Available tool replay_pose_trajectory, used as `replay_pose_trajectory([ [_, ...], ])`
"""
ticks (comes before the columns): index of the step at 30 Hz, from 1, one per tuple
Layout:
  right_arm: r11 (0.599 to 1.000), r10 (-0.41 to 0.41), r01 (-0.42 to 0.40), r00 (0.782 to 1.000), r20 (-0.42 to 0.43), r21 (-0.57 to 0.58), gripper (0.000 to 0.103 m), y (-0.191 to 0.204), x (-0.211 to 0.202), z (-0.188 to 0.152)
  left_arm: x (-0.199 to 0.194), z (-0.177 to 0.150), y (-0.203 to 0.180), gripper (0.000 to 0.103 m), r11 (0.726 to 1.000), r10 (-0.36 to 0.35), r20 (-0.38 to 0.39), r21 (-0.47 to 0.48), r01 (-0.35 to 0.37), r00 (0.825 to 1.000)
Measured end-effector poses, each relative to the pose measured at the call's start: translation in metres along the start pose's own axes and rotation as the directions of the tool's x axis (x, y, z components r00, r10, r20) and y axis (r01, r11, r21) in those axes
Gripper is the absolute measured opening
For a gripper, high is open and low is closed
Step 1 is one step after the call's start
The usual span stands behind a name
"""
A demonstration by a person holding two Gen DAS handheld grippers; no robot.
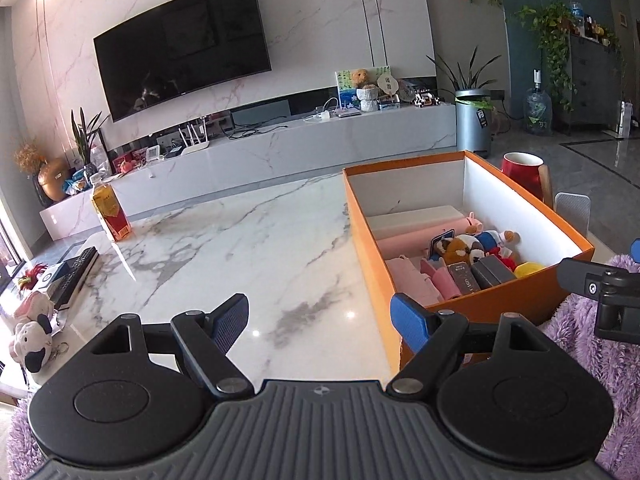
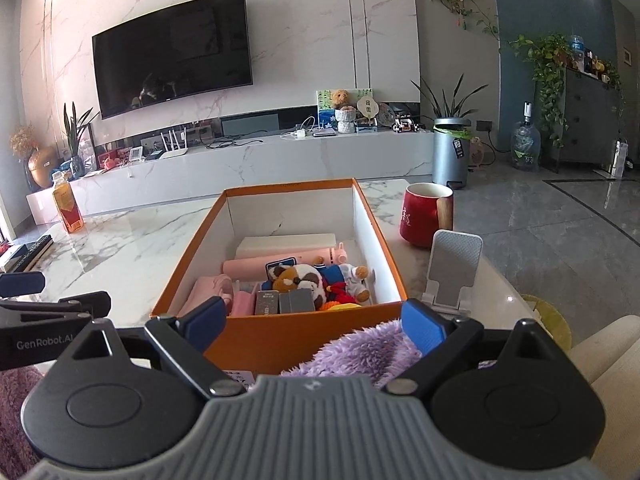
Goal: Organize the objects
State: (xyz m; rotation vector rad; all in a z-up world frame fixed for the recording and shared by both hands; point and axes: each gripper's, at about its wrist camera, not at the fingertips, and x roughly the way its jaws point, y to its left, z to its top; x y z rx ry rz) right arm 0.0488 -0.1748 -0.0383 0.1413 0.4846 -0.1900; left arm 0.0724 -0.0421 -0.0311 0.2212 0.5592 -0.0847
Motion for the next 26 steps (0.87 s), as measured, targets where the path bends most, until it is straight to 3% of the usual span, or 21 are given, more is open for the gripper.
replay_pose_trajectory([
  [8, 0.998, -0.003, 0.004, 1.0, 0.021, -0.066, 0.095, 0.0065, 0.0026, -0.0052, 0.0002, 0.003, -0.0006, 0.092, 1.0, 0.009, -0.006, 0.009, -0.009, 1.0],
  [26, 0.996, -0.002, 0.004, 1.0, 0.018, -0.094, 0.096, 0.0081, 0.0037, -0.0101, -0.0008, 0.0037, -0.0006, 0.092, 1.0, 0.01, -0.004, 0.009, -0.01, 1.0],
])
